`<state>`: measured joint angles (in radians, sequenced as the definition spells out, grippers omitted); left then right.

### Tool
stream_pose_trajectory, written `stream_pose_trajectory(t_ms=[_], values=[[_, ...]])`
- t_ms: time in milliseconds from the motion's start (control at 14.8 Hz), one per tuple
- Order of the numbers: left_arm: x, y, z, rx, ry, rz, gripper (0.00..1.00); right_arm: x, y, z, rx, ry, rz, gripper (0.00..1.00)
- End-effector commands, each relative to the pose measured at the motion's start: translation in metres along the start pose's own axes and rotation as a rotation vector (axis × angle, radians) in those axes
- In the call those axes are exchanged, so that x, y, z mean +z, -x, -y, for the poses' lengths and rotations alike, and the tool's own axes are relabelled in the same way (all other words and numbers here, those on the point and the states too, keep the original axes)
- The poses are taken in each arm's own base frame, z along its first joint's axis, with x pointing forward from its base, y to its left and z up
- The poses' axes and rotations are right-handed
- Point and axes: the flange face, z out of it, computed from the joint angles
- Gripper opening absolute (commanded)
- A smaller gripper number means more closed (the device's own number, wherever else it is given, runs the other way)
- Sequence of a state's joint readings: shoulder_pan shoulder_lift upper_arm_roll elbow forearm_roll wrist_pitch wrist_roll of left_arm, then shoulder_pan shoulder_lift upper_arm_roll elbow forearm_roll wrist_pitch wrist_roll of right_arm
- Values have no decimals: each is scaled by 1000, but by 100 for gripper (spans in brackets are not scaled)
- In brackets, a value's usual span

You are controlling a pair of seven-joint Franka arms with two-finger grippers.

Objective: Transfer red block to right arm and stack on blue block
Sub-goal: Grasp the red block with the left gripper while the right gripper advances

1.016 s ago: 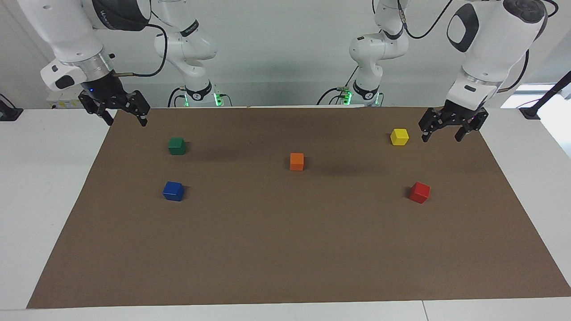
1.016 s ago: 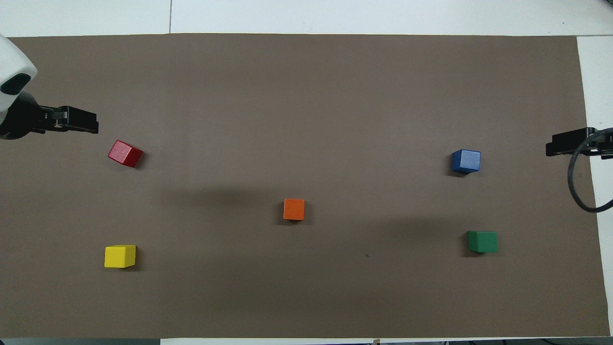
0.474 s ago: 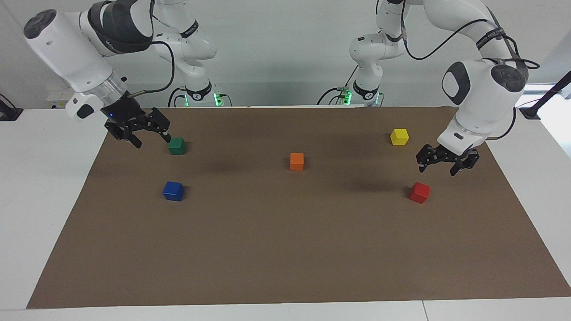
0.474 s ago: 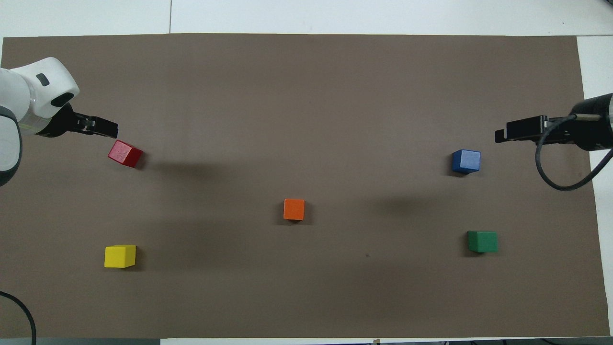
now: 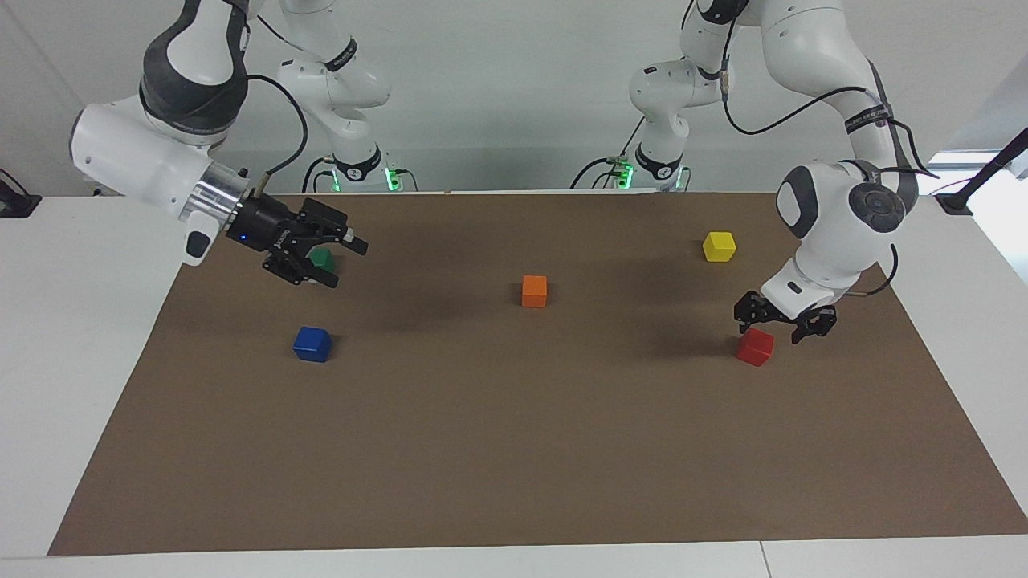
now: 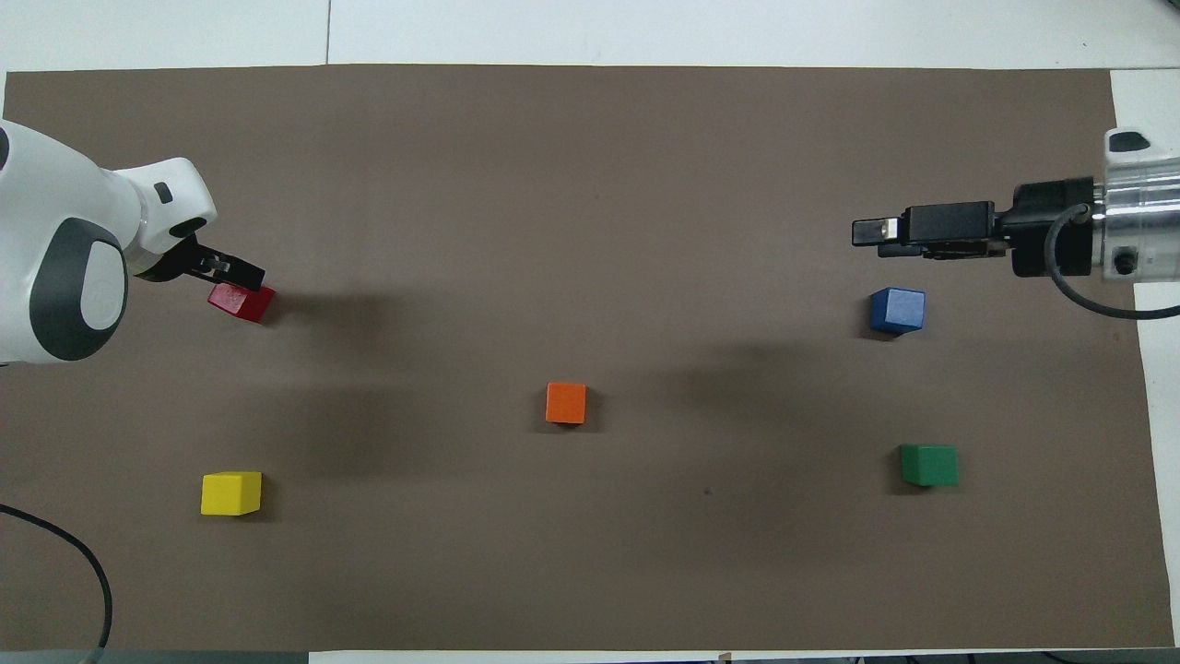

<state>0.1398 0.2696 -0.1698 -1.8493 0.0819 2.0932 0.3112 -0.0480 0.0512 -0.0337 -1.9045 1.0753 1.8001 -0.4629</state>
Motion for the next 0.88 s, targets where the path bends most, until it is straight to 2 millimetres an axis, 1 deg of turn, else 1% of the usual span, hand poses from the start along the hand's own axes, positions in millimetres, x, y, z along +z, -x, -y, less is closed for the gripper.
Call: stream_pose_trajectory(t_ms=[0, 68, 203, 271, 339, 406, 542, 610, 677, 745, 813], values=[[22, 9, 10, 31, -13, 7, 100, 20, 20, -15, -4, -258, -33, 100], [30, 10, 11, 31, -9, 11, 100, 29, 23, -18, 21, -354, -34, 100], [48, 7, 13, 30, 1, 17, 100, 45, 31, -13, 72, -518, -35, 100], [52, 6, 13, 31, 1, 9, 100, 58, 34, -16, 98, -603, -21, 100], [57, 5, 14, 31, 3, 8, 100, 75, 36, -24, 101, -704, 17, 100], [60, 3, 12, 33, 3, 6, 100, 93, 37, -41, 115, -801, 49, 100], [65, 4, 10, 35, 4, 4, 100, 119, 42, -46, 146, -888, 109, 100], [68, 4, 10, 36, 2, -4, 100, 130, 44, -43, 174, -959, 132, 100], [73, 7, 8, 37, 4, -2, 100, 144, 48, -34, 218, -1001, 159, 100], [76, 8, 7, 39, 4, -3, 100, 149, 49, -28, 269, -1024, 173, 100], [79, 11, 5, 40, 6, 4, 100, 160, 49, -20, 294, -1041, 182, 100]])
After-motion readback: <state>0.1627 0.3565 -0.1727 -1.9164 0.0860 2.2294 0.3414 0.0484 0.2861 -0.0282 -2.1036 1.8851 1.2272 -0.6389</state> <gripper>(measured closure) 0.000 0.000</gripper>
